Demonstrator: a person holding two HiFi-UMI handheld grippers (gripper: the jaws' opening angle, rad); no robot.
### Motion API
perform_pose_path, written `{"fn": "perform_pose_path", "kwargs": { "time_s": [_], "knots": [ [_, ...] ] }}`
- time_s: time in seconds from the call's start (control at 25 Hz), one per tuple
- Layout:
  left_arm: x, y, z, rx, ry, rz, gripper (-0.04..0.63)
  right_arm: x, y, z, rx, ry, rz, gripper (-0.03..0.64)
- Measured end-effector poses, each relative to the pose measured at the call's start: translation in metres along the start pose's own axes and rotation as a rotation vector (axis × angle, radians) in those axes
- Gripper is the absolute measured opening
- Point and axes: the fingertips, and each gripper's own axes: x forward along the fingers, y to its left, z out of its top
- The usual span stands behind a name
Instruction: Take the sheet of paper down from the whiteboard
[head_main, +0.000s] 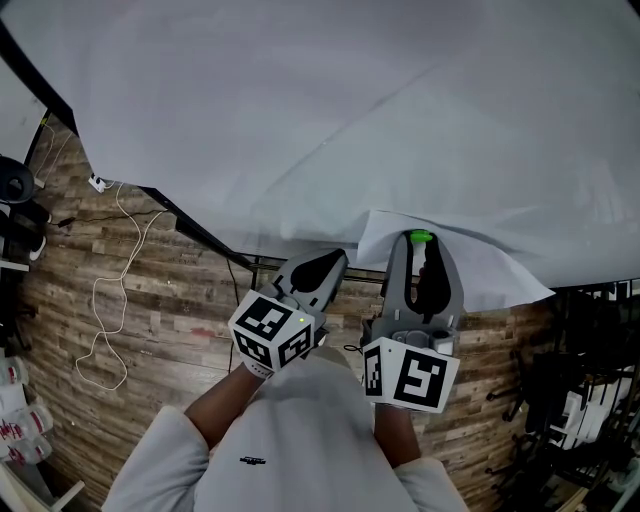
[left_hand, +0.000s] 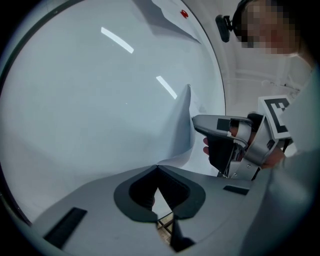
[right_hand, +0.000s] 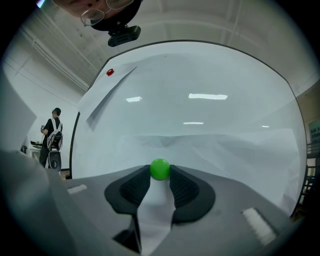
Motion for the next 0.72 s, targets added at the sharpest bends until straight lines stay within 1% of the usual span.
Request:
{"fn": "perform_pose_path", "kwargs": {
  "time_s": [0.16,0.44,0.72],
  "knots": [
    [-0.003,0.0,0.0,-0.009,-0.007,0.0,0.005,0.001,0.0,-0.001,-0.003,0.003,0.01,0.13],
    [-0.009,-0.003,0.001,-0.001,-0.013,0.027,0.005,-0.002,-0.003,-0.001,-0.001,0.001,0.024,0.129],
    [-0.011,-0.005,0.001,0.001,-0.026,0.047,0.005,-0.006,-0.005,-0.003,0.025,0.001,0.047,0.127]
  ]
}}
